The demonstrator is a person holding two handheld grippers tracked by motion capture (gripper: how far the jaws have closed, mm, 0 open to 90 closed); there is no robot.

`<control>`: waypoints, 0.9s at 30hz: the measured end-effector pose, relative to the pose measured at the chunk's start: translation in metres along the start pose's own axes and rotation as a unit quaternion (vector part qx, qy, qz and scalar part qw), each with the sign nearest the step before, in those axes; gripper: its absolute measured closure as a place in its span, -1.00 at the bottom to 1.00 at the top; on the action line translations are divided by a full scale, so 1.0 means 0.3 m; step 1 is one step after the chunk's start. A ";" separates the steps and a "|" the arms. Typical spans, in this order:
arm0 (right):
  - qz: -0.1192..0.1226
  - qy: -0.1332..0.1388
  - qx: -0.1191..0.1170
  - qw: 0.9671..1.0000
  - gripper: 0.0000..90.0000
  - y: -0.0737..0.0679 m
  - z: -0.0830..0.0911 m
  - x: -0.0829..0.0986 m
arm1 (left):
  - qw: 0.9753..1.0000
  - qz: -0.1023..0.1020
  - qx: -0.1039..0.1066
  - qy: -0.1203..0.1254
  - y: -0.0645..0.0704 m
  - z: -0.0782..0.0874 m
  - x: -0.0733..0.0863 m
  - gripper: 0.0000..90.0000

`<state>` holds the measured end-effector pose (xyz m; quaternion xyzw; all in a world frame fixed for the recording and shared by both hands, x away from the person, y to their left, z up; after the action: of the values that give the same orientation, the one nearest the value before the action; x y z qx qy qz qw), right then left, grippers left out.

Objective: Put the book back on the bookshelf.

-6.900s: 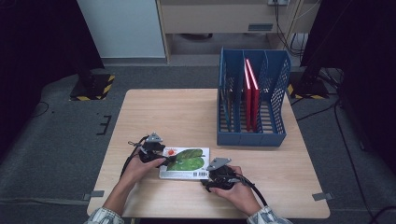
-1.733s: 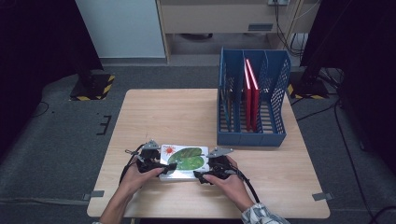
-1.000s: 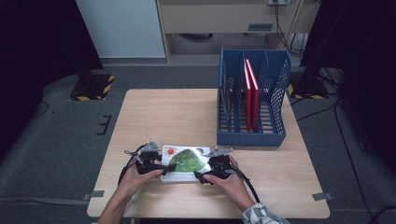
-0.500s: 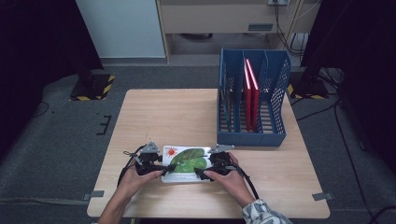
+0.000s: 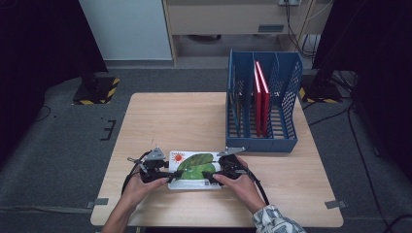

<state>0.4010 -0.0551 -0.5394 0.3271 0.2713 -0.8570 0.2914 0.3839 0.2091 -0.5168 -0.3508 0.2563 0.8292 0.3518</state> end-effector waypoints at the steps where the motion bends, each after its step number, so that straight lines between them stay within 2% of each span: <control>1: 0.002 0.003 0.004 1.000 -0.73 0.000 0.005 -0.002 | 1.000 -0.001 -0.003 0.004 0.000 0.003 -0.002 -0.03; 4: 0.009 0.018 0.012 1.000 -0.64 0.001 0.017 -0.013 | 1.000 -0.002 -0.008 0.012 -0.002 0.012 -0.007 0.02; 16: 0.041 0.036 0.041 0.998 -0.37 -0.009 0.049 -0.067 | 0.999 -0.012 -0.036 0.029 -0.016 0.039 -0.032 0.14; 27: 0.048 0.036 0.060 0.996 -0.33 -0.022 0.042 -0.100 | 0.999 -0.012 -0.043 0.031 -0.028 0.048 -0.036 0.17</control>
<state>0.4099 -0.0494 -0.5080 0.3870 0.2133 -0.8447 0.3020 0.3899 0.2197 -0.5011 -0.3935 0.2273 0.8241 0.3381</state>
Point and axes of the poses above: each handheld gripper's, and its own axes: z roughly backward along the jaws, x roughly out of its underside, y roughly to its right, the point moved 2 cm from there along -z, roughly forward along the jaws, and after that the axes turned 1 degree about y, right-handed, at the moved point
